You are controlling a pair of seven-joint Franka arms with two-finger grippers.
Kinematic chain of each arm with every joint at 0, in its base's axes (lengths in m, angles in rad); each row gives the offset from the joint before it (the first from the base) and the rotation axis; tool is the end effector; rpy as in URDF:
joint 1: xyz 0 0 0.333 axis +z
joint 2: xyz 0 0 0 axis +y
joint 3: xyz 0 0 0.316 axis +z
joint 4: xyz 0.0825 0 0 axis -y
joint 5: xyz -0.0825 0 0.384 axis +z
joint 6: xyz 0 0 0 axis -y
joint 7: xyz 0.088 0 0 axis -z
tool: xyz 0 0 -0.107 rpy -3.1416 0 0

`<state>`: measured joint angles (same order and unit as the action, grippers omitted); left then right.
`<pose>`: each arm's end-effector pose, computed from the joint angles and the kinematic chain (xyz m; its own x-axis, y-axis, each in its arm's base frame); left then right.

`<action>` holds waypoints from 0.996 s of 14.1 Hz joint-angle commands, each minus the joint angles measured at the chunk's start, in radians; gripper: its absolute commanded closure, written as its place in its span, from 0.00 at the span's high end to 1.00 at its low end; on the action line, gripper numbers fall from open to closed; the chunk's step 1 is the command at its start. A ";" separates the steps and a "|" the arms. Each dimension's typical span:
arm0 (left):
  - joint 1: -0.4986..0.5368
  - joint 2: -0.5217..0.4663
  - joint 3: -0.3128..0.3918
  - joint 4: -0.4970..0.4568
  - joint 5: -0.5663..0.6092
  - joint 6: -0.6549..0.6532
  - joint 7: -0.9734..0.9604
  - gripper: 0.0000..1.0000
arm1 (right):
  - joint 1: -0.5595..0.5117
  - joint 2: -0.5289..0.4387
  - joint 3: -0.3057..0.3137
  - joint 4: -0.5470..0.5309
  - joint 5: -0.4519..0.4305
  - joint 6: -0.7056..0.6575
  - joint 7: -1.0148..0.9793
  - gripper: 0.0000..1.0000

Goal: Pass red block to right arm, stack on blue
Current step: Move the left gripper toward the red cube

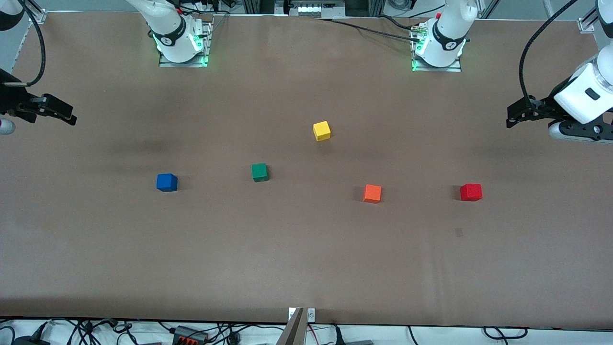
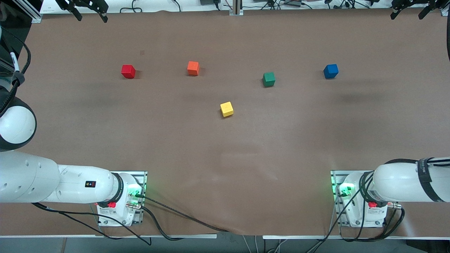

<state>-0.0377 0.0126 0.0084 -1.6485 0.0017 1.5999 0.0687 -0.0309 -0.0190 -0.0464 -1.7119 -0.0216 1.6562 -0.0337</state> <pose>0.5574 -0.0162 0.5833 0.9933 -0.0978 -0.0611 -0.0979 -0.9952 0.0024 0.5499 -0.0449 0.5755 0.9984 -0.0417 -0.0374 -0.0410 -0.9990 0.0193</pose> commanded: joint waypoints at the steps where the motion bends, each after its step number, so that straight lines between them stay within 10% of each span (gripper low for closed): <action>1: 0.004 0.004 -0.001 0.009 -0.011 -0.005 0.022 1.00 | -0.006 -0.012 0.005 0.005 -0.001 -0.013 -0.009 1.00; 14: 0.004 0.162 0.001 0.042 -0.005 -0.025 0.020 1.00 | -0.003 -0.001 0.014 0.009 -0.004 -0.004 -0.009 1.00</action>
<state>-0.0375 0.0986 0.0085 -1.6429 0.0017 1.5968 0.0687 -0.0301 -0.0190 -0.0402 -1.7119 -0.0216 1.6567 -0.0338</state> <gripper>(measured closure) 0.000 0.000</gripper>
